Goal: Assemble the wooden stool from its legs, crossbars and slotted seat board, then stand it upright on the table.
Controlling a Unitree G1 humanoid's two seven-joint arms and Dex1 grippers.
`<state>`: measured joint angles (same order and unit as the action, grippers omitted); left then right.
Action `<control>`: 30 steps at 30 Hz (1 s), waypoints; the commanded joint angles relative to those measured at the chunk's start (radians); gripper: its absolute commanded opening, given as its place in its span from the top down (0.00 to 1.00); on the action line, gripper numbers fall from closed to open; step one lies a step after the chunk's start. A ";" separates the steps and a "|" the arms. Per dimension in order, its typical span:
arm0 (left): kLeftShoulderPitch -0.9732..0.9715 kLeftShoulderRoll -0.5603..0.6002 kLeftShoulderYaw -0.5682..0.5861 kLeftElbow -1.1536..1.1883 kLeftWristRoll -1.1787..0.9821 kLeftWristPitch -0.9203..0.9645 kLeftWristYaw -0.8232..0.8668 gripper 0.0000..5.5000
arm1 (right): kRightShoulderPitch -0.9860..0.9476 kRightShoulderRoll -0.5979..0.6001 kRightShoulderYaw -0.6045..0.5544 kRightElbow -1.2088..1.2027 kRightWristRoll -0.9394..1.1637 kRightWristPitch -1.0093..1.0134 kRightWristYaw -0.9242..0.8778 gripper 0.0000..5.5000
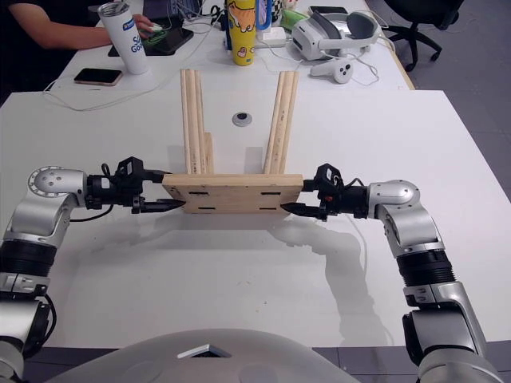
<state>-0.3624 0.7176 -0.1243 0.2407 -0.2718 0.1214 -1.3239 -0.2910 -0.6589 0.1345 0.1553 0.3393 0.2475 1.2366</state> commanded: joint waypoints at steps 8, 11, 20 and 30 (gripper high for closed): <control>-0.055 0.003 0.022 -0.015 -0.110 0.143 -0.117 0.70 | -0.058 -0.014 -0.022 0.015 0.090 0.107 0.159 0.72; -0.111 0.035 0.069 -0.114 -0.269 0.397 -0.167 0.70 | -0.107 -0.070 -0.036 -0.042 0.184 0.289 0.242 0.72; -0.515 0.170 0.187 -0.066 -0.719 1.321 -0.262 0.73 | -0.435 -0.333 -0.068 -0.214 0.701 1.120 0.377 0.74; -0.644 0.236 -0.079 0.145 -0.715 1.493 -0.289 0.76 | -0.750 -0.423 0.333 0.241 0.921 1.367 0.378 0.76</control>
<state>-0.9431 0.9550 -0.1032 0.3614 -0.9133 1.5819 -1.5637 -0.9450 -1.0944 0.3620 0.3053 1.1649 1.5722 1.5707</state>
